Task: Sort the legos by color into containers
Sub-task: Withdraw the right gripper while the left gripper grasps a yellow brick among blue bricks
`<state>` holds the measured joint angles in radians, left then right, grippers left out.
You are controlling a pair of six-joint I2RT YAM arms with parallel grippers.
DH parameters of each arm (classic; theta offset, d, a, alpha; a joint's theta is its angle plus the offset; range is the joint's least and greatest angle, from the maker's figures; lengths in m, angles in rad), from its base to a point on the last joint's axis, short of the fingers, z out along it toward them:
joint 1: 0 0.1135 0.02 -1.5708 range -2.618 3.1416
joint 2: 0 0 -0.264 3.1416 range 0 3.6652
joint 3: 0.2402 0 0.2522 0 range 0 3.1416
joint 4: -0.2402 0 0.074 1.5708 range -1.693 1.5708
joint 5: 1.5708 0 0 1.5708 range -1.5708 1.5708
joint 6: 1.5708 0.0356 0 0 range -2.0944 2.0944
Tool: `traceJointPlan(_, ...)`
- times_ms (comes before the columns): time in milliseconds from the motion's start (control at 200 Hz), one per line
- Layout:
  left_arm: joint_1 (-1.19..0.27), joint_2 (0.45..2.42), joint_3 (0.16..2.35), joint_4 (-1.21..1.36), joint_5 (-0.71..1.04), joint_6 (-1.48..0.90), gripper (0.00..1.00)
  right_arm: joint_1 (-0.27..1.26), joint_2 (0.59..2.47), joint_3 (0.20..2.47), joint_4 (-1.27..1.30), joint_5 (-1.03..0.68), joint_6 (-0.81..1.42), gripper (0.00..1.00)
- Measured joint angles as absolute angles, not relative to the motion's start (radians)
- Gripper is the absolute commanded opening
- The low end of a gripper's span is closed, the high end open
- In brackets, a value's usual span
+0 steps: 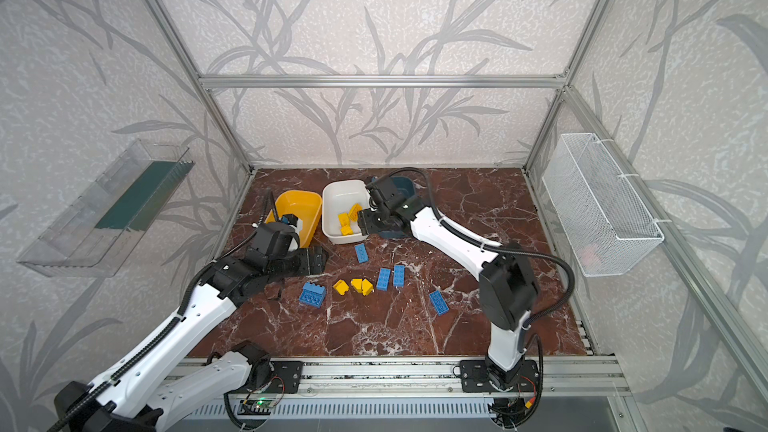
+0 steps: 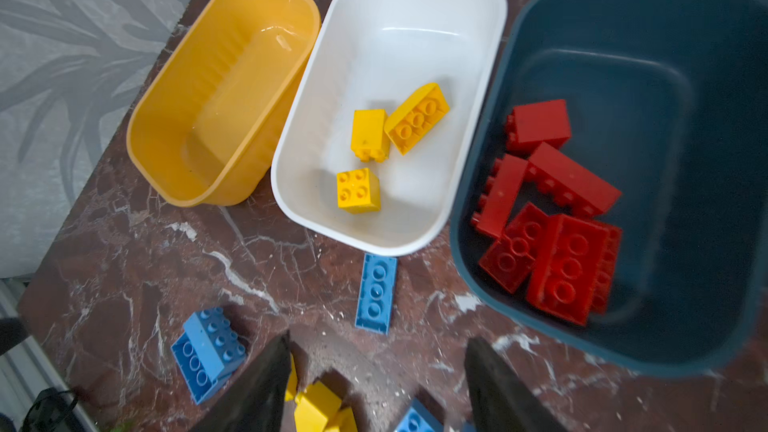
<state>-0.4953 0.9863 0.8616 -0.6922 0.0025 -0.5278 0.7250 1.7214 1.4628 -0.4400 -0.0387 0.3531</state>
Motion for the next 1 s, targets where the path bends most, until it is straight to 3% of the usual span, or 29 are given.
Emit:
traceJointPlan(205, -0.574, 1.117, 0.836, -0.661, -0.028, -0.637, 0.90, 0.715, 1.382, 1.022, -0.245, 0.028, 0.379, 0.68)
traceJointPlan(465, -0.615, 1.317, 0.837, -0.598, -0.056, -0.796, 0.84, 0.715, 1.141, 0.652, -0.144, 0.078, 0.434, 0.68)
traceJointPlan(725, -0.641, 1.491, 0.854, -0.570, -0.079, -0.964, 0.84, 0.715, 0.999, 0.529, -0.077, 0.112, 0.468, 0.68)
traceJointPlan(1000, -0.661, 1.608, 0.923, -0.577, -0.104, -1.068, 0.81, 0.715, 0.978, 0.503, -0.033, 0.131, 0.482, 0.68)
